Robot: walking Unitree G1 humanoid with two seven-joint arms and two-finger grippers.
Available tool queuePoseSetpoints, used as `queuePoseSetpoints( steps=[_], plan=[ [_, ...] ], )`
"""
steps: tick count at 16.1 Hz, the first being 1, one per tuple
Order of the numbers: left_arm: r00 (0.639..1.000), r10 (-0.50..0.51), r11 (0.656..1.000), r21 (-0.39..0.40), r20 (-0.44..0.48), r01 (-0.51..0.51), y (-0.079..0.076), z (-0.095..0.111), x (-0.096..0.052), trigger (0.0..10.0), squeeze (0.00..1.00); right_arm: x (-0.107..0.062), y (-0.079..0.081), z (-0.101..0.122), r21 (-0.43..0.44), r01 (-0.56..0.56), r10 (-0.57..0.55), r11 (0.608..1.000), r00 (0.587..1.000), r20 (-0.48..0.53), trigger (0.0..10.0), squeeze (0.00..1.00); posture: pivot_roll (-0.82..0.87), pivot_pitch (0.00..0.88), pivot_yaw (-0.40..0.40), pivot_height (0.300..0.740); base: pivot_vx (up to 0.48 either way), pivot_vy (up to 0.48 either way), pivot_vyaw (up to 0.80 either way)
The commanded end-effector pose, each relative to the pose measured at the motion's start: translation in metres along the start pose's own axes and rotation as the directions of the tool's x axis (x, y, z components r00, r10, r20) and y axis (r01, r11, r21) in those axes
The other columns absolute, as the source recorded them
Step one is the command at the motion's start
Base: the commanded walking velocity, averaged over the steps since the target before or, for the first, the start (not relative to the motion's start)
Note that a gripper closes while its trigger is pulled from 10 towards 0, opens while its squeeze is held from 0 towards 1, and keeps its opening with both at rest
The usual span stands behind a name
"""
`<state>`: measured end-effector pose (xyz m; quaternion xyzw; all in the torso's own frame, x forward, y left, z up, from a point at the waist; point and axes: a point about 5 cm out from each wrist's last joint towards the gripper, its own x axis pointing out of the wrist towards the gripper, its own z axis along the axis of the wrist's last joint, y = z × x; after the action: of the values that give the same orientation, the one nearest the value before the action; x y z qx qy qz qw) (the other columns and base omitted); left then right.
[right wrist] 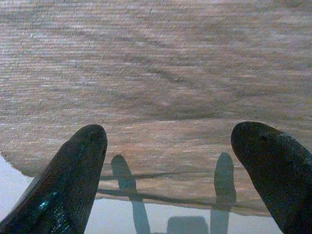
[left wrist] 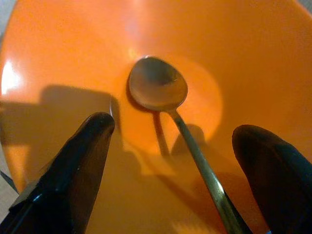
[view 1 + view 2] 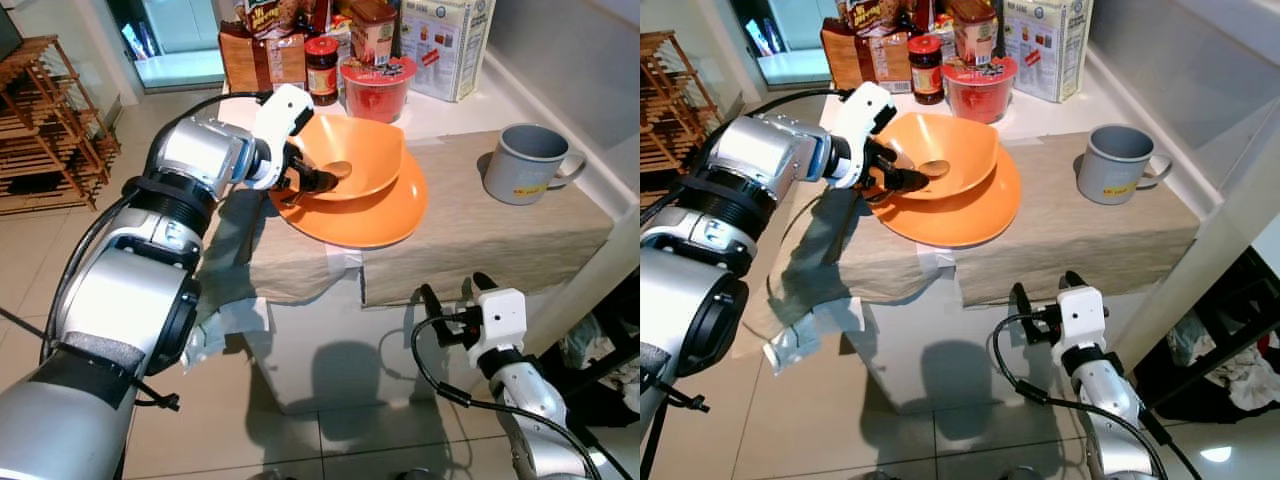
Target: Setting the table
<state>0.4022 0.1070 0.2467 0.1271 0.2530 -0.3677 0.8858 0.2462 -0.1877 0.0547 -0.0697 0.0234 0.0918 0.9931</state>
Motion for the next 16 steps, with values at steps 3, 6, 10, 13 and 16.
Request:
queuePoseSetpoints(
  steps=[3,6,10,13,16],
  plan=[
    [1.000,-0.010,0.999,0.048,-0.016,0.011,-0.003,0.009,0.000,10.0,0.00,-0.001,0.003,0.002,-0.002,-0.009,0.009,1.000,1.000,0.001,10.0,0.00,-0.10,0.033,0.135,0.740,0.000,0.000,0.00],
    [1.000,-0.009,0.999,0.047,-0.008,0.009,-0.003,0.012,0.001,10.0,0.00,-0.004,0.002,0.001,-0.002,-0.004,0.004,1.000,1.000,-0.006,10.0,0.00,-0.11,0.038,0.134,0.740,0.000,0.000,0.00],
    [1.000,-0.008,0.999,0.044,0.004,0.008,-0.005,0.018,0.001,10.0,0.00,-0.005,0.001,0.001,-0.007,-0.005,0.005,1.000,1.000,-0.013,10.0,0.00,-0.11,0.045,0.137,0.740,0.000,0.000,0.00],
    [1.000,-0.004,1.000,0.019,-0.022,0.004,-0.007,0.018,0.003,10.0,0.00,-0.006,0.000,0.001,-0.011,-0.007,0.007,1.000,1.000,-0.020,10.0,0.00,-0.11,0.047,0.131,0.740,0.000,0.000,0.00],
    [1.000,-0.001,1.000,0.018,-0.018,0.001,-0.008,0.019,0.005,10.0,0.00,-0.006,0.000,0.001,-0.016,-0.013,0.013,1.000,1.000,-0.024,10.0,0.00,-0.11,0.043,0.129,0.740,0.000,0.000,0.00]
  ],
)
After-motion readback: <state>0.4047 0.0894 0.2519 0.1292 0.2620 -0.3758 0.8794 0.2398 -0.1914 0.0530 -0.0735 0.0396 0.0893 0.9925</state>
